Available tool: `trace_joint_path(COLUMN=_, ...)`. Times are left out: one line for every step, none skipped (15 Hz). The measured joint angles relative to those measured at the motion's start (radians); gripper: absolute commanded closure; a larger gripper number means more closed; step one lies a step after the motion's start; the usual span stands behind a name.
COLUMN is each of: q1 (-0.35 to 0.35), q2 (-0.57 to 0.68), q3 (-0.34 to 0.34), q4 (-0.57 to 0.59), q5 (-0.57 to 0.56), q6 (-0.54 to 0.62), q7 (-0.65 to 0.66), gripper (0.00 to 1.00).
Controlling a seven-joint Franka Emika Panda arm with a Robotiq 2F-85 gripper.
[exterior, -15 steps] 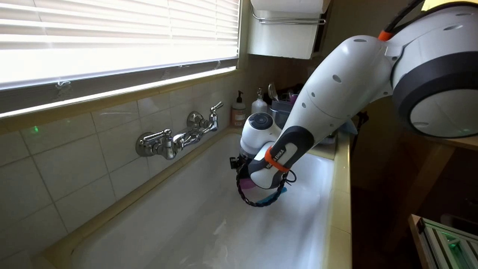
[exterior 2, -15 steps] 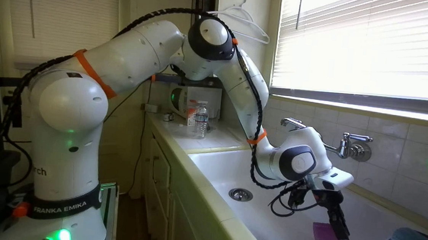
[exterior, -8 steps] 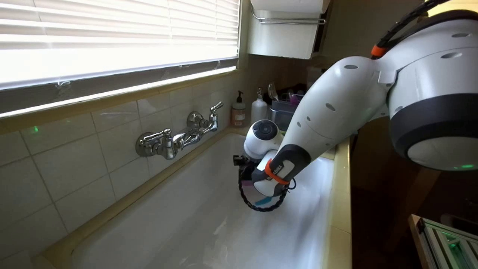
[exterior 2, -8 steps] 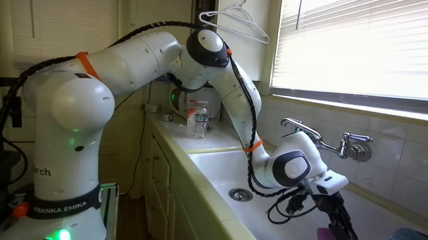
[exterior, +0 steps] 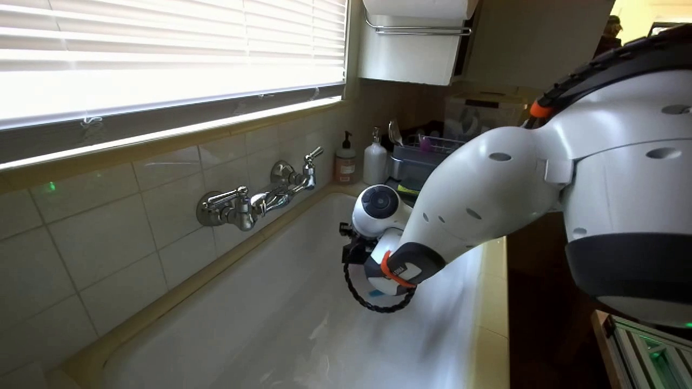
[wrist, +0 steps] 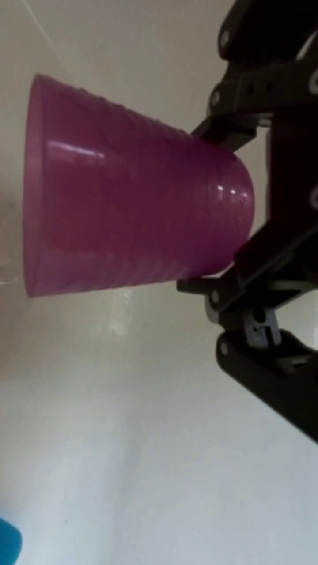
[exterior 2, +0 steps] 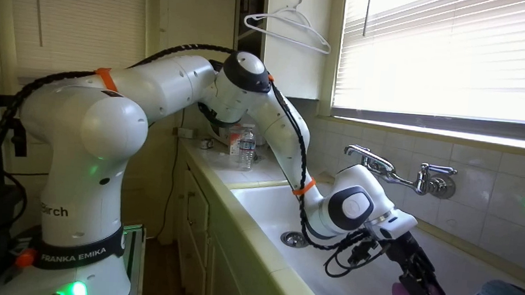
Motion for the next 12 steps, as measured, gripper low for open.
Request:
trace_joint_path(q1=0.018, q2=0.020, q3=-0.020, q4=-0.001, q5=0.004, q6=-0.007, q7=0.021, gripper=0.60)
trace_joint_path(q1=0.034, q2=0.040, q3=-0.037, q4=-0.001, q5=0.006, q6=-0.015, q7=0.042, gripper=0.60)
trace_joint_path(q1=0.046, q2=0.056, q3=-0.049, q4=0.000, q5=0.009, q6=-0.024, q7=0.063, gripper=0.60)
trace_joint_path(q1=0.054, q2=0.069, q3=-0.056, q4=0.003, q5=0.011, q6=-0.033, q7=0.086, gripper=0.60)
trace_joint_path(q1=0.058, q2=0.078, q3=-0.058, q4=0.006, q5=0.012, q6=-0.039, q7=0.108, gripper=0.60)
trace_joint_path(q1=0.061, q2=0.084, q3=-0.058, q4=0.009, q5=0.012, q6=-0.044, q7=0.128, gripper=0.60)
trace_joint_path(q1=0.062, q2=0.089, q3=-0.059, q4=0.013, q5=0.012, q6=-0.051, q7=0.148, gripper=0.60)
trace_joint_path(q1=0.063, q2=0.094, q3=-0.059, q4=0.019, q5=0.012, q6=-0.060, q7=0.168, gripper=0.60)
trace_joint_path(q1=0.063, q2=0.099, q3=-0.060, q4=0.025, q5=0.012, q6=-0.074, q7=0.187, gripper=0.60)
trace_joint_path(q1=0.064, q2=0.108, q3=-0.065, q4=0.033, q5=0.012, q6=-0.091, q7=0.207, gripper=0.60)
trace_joint_path(q1=0.067, q2=0.118, q3=-0.072, q4=0.040, q5=0.012, q6=-0.108, q7=0.226, gripper=0.60)
trace_joint_path(q1=0.070, q2=0.129, q3=-0.081, q4=0.048, q5=0.011, q6=-0.128, q7=0.246, gripper=0.60)
